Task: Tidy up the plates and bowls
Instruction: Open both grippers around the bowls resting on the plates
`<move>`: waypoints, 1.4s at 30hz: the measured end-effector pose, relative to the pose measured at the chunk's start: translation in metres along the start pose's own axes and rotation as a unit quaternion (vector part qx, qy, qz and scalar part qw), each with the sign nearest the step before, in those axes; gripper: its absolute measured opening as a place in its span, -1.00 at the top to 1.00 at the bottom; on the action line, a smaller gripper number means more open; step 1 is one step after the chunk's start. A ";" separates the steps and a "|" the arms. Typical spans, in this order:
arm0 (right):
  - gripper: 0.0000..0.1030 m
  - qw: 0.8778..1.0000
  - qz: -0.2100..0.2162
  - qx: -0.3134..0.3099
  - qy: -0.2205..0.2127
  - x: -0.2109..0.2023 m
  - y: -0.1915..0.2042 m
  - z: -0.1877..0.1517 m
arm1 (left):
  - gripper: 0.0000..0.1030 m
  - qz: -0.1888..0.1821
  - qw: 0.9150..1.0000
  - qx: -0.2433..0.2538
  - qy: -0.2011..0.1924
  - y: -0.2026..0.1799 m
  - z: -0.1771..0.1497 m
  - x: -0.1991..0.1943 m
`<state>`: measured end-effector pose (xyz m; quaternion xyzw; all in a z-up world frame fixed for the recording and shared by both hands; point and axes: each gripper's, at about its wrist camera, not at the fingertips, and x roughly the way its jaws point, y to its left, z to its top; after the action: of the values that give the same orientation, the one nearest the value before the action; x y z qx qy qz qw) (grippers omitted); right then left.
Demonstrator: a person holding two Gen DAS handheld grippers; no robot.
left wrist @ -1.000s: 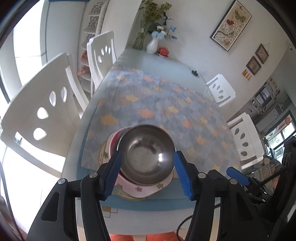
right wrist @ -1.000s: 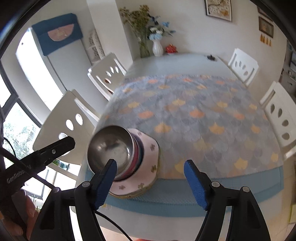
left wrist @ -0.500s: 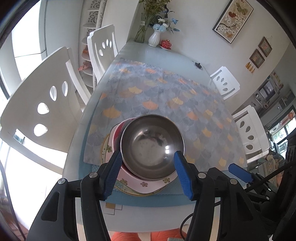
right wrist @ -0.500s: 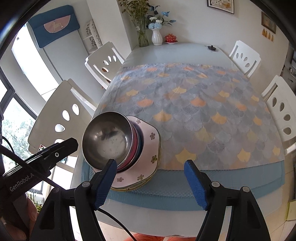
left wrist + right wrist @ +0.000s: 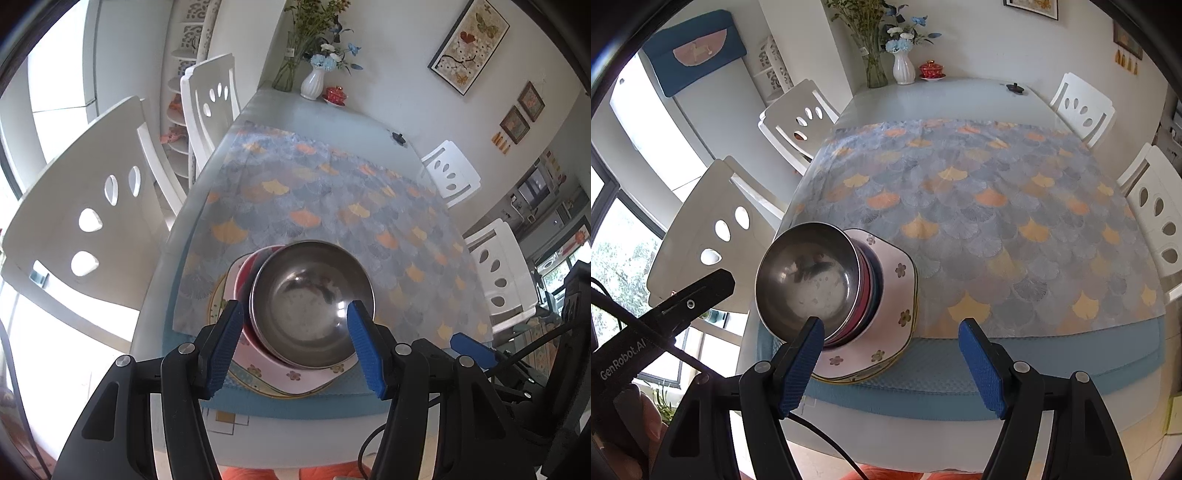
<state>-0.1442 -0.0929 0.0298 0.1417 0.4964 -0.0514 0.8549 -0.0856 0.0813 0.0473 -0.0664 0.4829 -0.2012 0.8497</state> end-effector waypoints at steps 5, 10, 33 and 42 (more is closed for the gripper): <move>-0.42 1.000 0.000 0.003 -0.002 0.000 0.001 0.002 | -0.09 -0.007 1.000 -0.005 -0.008 0.001 0.001 0.000; -0.42 1.000 -0.001 0.013 -0.015 -0.004 -0.002 0.005 | -0.09 -0.006 1.000 -0.003 -0.017 0.001 0.003 -0.002; -0.42 1.000 -0.004 0.022 -0.014 -0.007 -0.012 0.002 | -0.09 -0.010 1.000 0.014 -0.007 -0.013 -0.006 -0.001; -0.42 0.999 0.006 0.027 -0.020 -0.012 -0.013 -0.003 | -0.27 -0.022 0.999 0.041 -0.016 -0.025 -0.011 -0.009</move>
<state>-0.1556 -0.1047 0.0362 0.1667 0.4771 -0.0622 0.8606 -0.1060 0.0629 0.0570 -0.0456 0.4587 -0.2385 0.8548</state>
